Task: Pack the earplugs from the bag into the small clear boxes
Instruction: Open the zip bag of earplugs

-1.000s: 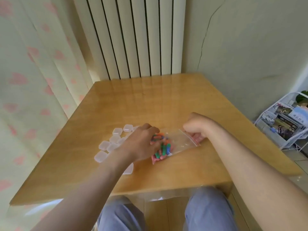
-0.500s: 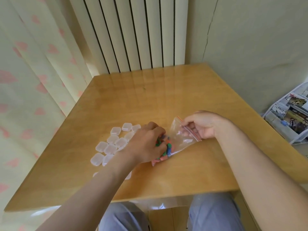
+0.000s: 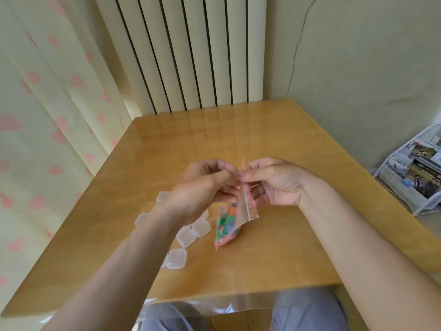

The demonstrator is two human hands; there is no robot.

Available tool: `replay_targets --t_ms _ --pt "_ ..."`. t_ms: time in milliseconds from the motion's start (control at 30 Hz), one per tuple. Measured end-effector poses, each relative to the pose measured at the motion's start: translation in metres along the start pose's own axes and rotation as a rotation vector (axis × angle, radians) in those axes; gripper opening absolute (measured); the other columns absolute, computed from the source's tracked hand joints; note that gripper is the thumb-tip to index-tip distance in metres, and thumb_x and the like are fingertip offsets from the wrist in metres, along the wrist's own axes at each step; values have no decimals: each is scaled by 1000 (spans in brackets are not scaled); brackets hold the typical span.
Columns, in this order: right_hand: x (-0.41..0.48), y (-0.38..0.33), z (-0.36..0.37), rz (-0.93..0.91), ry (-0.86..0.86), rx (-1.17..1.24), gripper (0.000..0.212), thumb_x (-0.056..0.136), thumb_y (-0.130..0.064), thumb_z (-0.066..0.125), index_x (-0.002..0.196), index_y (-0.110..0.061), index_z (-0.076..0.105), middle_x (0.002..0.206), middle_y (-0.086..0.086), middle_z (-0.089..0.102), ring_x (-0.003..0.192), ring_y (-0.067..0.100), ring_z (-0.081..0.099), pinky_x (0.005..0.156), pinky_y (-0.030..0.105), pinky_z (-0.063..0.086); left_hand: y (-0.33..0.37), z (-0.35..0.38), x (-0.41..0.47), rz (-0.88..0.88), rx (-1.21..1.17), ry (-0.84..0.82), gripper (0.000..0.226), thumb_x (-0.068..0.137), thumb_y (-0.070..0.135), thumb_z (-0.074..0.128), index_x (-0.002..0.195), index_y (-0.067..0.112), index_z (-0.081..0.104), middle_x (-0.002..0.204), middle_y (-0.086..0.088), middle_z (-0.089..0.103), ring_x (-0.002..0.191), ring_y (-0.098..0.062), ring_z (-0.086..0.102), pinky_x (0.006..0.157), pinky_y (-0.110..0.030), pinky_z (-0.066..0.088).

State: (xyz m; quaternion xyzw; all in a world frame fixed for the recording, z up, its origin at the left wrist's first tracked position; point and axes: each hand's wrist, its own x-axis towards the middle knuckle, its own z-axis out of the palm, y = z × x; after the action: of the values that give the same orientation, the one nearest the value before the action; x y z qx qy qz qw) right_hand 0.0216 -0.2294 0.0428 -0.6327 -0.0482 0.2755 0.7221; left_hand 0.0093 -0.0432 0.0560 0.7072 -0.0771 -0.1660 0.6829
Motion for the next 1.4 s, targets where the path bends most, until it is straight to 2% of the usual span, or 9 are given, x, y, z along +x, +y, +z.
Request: replay_targets --t_ms 233,367,467,567,733,967,1167,1267,1400 --pt "5 8 17 -22 23 -15 25 71 -29 75 76 -7 63 61 9 60 46 15 60 39 23 50 -2 -7 -7 -15 37 -40 40 73 12 82 105 -6 64 88 -20 71 78 -27 71 70 -33 61" --pt "6 10 18 -62 39 21 22 75 -27 74 76 -6 69 65 11 64 47 15 60 40 23 50 -4 -14 -9 -41 22 0 36 81 0 77 111 -12 61 98 -29 70 83 -30 71 81 -40 61" --pt "6 11 19 -72 16 17 24 78 -23 73 87 -2 67 67 10 65 50 15 61 42 23 51 -6 -18 -10 -59 25 14 29 83 -3 74 108 -11 63 94 -23 71 82 -28 71 81 -39 60" --pt "5 10 20 -62 -13 -24 15 82 -16 71 85 -1 68 68 11 65 53 16 62 44 24 53 -8 -19 -11 -67 36 24 22 83 -4 73 103 -7 65 90 -20 71 81 -28 70 82 -41 59" --pt "1 6 23 -30 30 -114 13 96 1 52 87 2 62 68 13 59 53 22 59 45 29 54 -11 -17 -12 -38 56 72 19 86 -10 65 102 0 63 84 -19 70 73 -25 70 68 -33 57" --pt "-8 1 26 49 80 -378 32 98 -35 62 82 -8 58 54 5 53 43 19 55 36 23 42 -9 -6 -16 87 212 103 14 89 -8 62 97 2 60 81 -21 72 69 -20 70 57 -26 54" --pt "-15 0 19 29 51 -304 19 99 -9 56 81 -8 58 63 10 60 50 22 59 39 24 46 -7 -5 -17 74 196 87 18 92 -10 56 82 1 67 75 -13 70 64 -19 69 58 -26 55" --pt "-15 1 19 10 57 -304 13 99 -7 54 87 -5 60 65 11 60 51 23 60 40 25 46 -5 -4 -17 13 106 58 5 87 -6 68 87 -1 70 78 -14 71 66 -19 69 62 -27 56" --pt "-16 0 19 26 70 -322 10 97 -4 50 91 -4 58 68 12 62 52 24 60 40 26 46 -4 -4 -16 -12 69 69 14 79 -2 79 89 -4 70 71 -11 71 63 -18 68 59 -24 55"
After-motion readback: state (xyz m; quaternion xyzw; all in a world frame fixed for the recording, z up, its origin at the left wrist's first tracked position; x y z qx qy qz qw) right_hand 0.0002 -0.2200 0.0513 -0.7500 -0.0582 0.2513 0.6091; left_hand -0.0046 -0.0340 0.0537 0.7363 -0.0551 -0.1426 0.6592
